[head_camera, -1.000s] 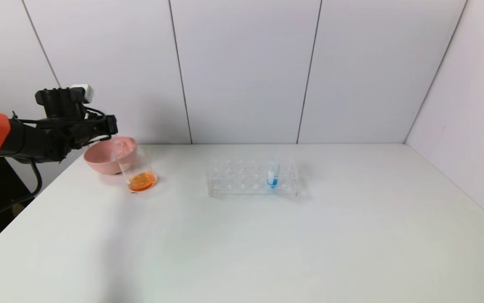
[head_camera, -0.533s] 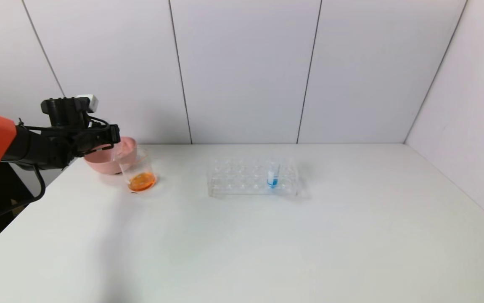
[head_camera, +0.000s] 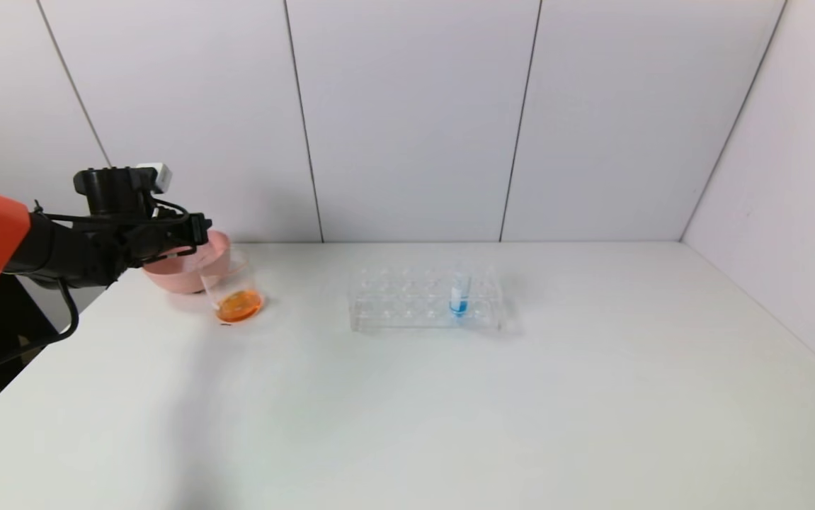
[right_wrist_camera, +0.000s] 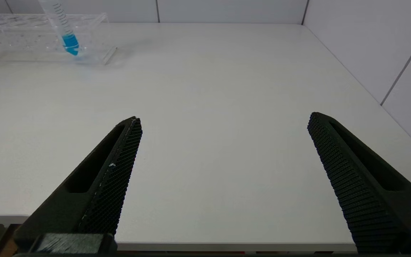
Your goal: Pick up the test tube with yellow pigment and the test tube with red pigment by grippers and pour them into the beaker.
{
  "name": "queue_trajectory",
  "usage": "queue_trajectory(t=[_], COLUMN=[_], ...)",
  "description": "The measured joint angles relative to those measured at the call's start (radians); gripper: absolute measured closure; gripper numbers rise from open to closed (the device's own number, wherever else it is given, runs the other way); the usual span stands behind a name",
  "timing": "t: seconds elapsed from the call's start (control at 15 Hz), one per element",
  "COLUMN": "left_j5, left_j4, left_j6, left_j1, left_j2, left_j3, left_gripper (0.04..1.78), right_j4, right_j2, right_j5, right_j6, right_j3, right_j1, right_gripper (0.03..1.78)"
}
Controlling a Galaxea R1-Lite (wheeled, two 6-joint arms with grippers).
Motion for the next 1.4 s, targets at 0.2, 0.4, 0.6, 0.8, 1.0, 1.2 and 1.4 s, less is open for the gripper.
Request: queue_trajectory(t=[0.2,0.4,0.6,0.8,1.0,1.2,1.4], left_j5=[0.001,0.001,0.003,0.004,0.009,0.013,0.014], left_j4=[-0.001,-0.001,-0.001,-0.005,-0.009,-0.006,-0.003], left_j6=[0.0,0.0,0.0,0.004,0.008,0.012,0.026], left_j1=[0.001,0.0,0.0,0.0,0.0,-0.007,-0.031], left_j2=[0.0,-0.001,-0.001,-0.001,-0.016,-0.066,-0.158], left_j3=[-0.001,-0.004,-0.008,-0.01,-0.002,0.019,0.056], left_gripper=[0.54,0.18,0.04,0.04,0.04,0.04,0.04], right_j4=[0.0,0.0,0.0,0.0,0.0,0.0,0.0], right_j2=[0.0,0.0,0.0,0.0,0.0,0.0,0.0], right_j5=[0.0,0.0,0.0,0.0,0.0,0.0,0.0], right_j6=[0.0,0.0,0.0,0.0,0.0,0.0,0.0], right_j3=[0.0,0.0,0.0,0.0,0.0,0.0,0.0], right_j1=[0.0,0.001,0.0,0.0,0.001,0.0,0.0], right_gripper=[0.11,0.11,0.11,0.11,0.11,0.11,0.11])
